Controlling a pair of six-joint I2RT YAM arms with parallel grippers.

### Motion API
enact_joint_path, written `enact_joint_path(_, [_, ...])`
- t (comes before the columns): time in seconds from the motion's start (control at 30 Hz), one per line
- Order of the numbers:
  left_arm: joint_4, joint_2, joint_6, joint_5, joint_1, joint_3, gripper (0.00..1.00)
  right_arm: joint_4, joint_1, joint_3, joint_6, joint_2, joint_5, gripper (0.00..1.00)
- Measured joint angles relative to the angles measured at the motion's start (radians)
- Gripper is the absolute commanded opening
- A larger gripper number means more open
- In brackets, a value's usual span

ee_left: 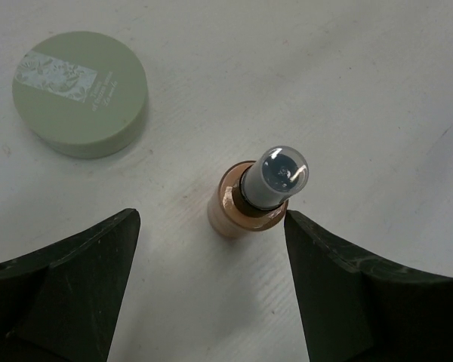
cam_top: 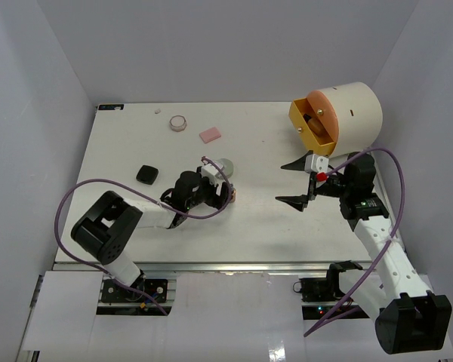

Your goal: Organize the makeup

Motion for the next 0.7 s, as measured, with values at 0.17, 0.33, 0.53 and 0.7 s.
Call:
enact_joint_path(0.17, [0.060, 0.082, 0.009, -0.003, -0.010, 0.052, 0.74, 0.001, -0.007, -0.008, 0.000, -0.009, -0.001, 0.97])
enact_joint_path(0.33, [0.081, 0.133, 0.007, 0.002, -0.024, 0.092, 0.65, 0.003, -0.012, -0.008, 0.000, -0.008, -0.001, 0.97])
enact_joint_path(0.53, [0.078, 0.137, -0.001, 0.019, -0.029, 0.097, 0.29, 0.003, -0.012, -0.008, 0.000, -0.005, -0.002, 0.97])
enact_joint_path(0.7, [0.069, 0.137, -0.013, 0.029, -0.030, 0.104, 0.14, 0.005, -0.013, -0.008, 0.001, 0.007, -0.003, 0.98])
